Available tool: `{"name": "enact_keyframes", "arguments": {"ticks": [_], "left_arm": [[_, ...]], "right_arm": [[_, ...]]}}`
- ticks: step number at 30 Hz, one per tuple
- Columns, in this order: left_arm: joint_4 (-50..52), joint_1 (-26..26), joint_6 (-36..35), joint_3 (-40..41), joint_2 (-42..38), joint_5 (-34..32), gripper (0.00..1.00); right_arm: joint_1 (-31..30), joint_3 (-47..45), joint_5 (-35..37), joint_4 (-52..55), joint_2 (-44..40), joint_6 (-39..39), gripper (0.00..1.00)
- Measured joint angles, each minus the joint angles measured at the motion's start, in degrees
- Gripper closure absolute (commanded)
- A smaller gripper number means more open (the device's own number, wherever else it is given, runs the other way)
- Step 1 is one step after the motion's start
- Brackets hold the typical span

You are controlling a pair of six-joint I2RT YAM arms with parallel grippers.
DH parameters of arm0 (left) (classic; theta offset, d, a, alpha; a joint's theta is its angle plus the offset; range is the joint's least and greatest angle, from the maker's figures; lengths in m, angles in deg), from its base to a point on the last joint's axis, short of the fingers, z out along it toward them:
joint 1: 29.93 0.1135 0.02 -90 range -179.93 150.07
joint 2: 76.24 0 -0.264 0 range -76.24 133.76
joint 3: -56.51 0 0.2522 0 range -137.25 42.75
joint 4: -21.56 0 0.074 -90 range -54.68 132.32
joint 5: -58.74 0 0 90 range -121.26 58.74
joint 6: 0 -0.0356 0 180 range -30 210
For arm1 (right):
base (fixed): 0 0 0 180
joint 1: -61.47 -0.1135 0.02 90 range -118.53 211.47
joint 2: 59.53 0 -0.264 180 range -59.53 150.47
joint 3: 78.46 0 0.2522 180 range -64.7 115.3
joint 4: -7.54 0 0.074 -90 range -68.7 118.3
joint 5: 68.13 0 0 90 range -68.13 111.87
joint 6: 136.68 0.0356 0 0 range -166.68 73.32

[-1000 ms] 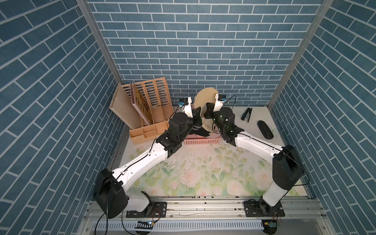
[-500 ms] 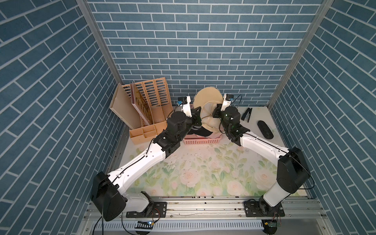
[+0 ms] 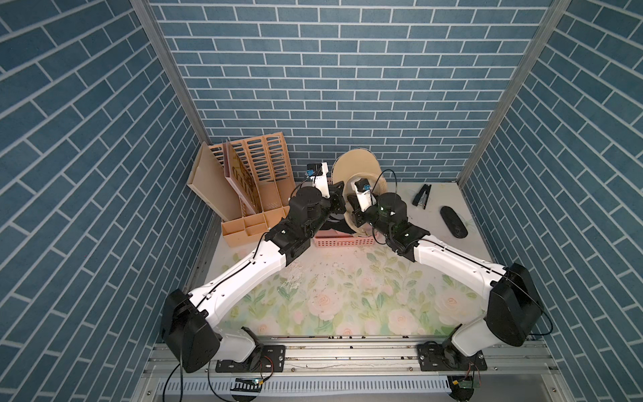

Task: Turn the baseball cap inside out
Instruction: Turn over the baseball cap.

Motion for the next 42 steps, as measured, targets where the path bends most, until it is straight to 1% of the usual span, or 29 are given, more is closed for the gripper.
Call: {"name": "enact_keyframes", "arguments": {"ticks": [3,8,16,23,28,34,39,42], "left_arm": [[0.02,0.31,0.50,0.00,0.00,0.87,1.00],[1.44,1.75,1.73,0.00,-0.44,1.18,1.00],[2.54,2.21,1.88,0.00,-3.41,1.05,1.00],[3.41,2.27,2.34,0.00,-4.13,1.20,1.00],[3.34,2.05,2.78,0.00,-3.13,1.27,1.00],[3.98,1.25,2.89,0.00,-1.29,1.25,1.00],[4.07,1.07,3.15,0.00,-1.33,0.76,1.00],[4.28,1.09,3.17,0.00,-1.77,-0.20,1.00]], "right_arm": [[0.04,1.79,-3.89,2.16,2.38,-1.25,0.97],[0.26,2.60,-7.48,4.17,4.94,-2.27,0.97],[0.63,1.90,-7.76,6.99,4.87,-3.96,0.95],[2.45,-1.03,-5.46,7.52,0.70,-3.82,0.93],[2.91,-0.35,-4.22,5.64,-2.19,-1.60,0.94],[2.86,3.85,0.20,3.08,1.68,0.46,0.95],[2.86,3.43,5.73,1.77,5.51,1.53,0.95],[2.86,2.43,7.82,1.81,6.49,1.73,0.95]]}}
